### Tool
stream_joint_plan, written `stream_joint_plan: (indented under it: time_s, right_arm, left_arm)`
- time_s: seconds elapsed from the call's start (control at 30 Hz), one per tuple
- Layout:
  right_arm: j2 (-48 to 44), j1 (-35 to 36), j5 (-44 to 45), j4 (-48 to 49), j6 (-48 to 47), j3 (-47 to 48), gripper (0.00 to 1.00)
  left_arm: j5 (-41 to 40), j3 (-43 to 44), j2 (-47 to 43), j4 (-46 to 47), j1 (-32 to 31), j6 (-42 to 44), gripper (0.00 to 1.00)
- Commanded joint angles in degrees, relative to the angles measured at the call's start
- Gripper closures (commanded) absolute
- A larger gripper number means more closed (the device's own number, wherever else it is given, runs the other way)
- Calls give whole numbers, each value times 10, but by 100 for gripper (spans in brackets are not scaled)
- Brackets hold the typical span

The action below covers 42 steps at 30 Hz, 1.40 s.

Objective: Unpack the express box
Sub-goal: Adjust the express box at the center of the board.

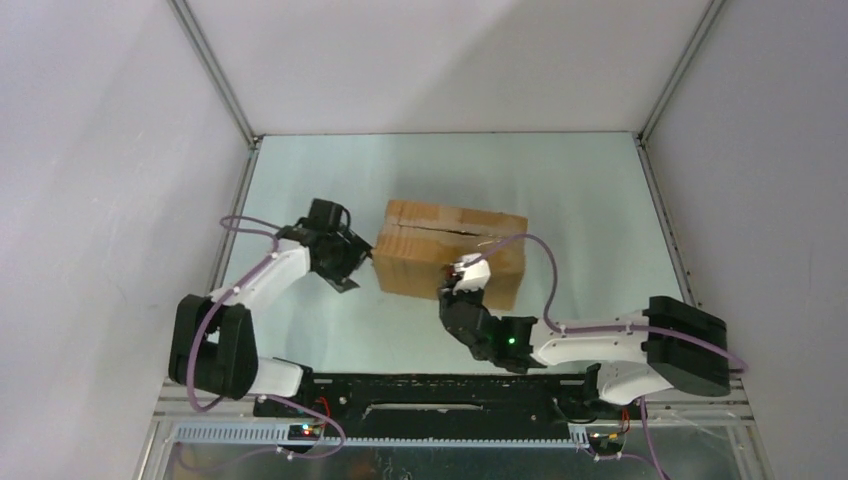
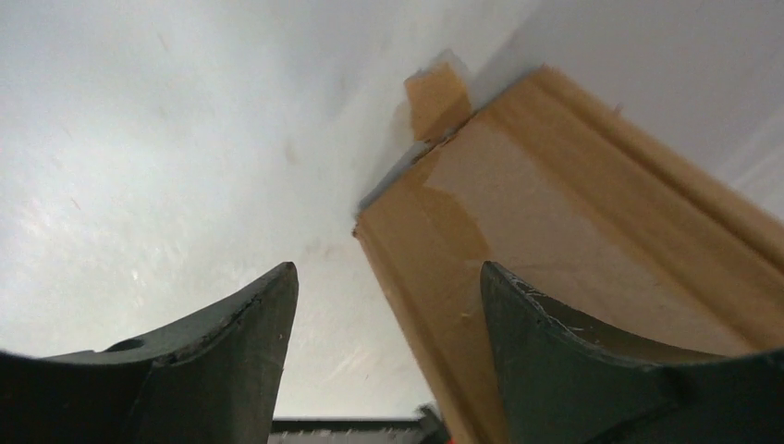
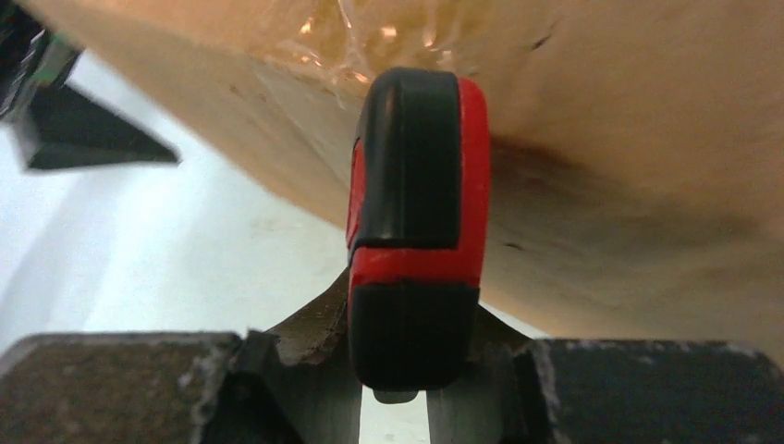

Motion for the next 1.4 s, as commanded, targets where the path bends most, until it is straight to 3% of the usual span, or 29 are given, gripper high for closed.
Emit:
stream_joint_plan:
  time_s: [0.0,0.1,0.2,0.3,0.43,0.53,0.63,0.77,0.9,1.03,1.17,1.37]
  right_arm:
    - [-77,-28,62,-16,60,-56,100]
    - [-124,-34,79,-61,95,-84,100]
    - [-168,-34,88,-126,155,-100,100]
    - [-209,-36,98,-234,238,-111,100]
    - [-256,-67,101,-339,326,-116,100]
    - [-288,-103,84,-368,347,-127,100]
    - [-309,-147,61,-361,336,-139,100]
    - [-307,-234,-10,-242,246,-157,100]
    - [-254,-302,-86,-136,153,-142,100]
    - [-186,-353,-173,-56,85,-111,100]
    - [-104,-366,-224,-27,21,-44,100]
    - [-14,-356,-294,-20,-52,53,100]
  left_arm:
    - [-13,-45,-50,5,-82,-58,25]
    - [-76,-43,-83,-14,-58,-39,24]
    - [-113,54,-49,-15,-16,71,19]
    - [-78,200,48,-11,-9,175,14]
    - [12,361,184,-12,-21,247,10]
    - [39,482,280,-67,-55,299,10]
    - [61,520,319,-81,-87,314,10]
    - [81,403,266,-32,-104,258,16]
    - [89,220,156,41,-109,175,20]
    - [74,95,53,70,-147,116,21]
    - [72,26,-9,95,-209,55,22]
    - [40,3,-43,90,-304,-15,24]
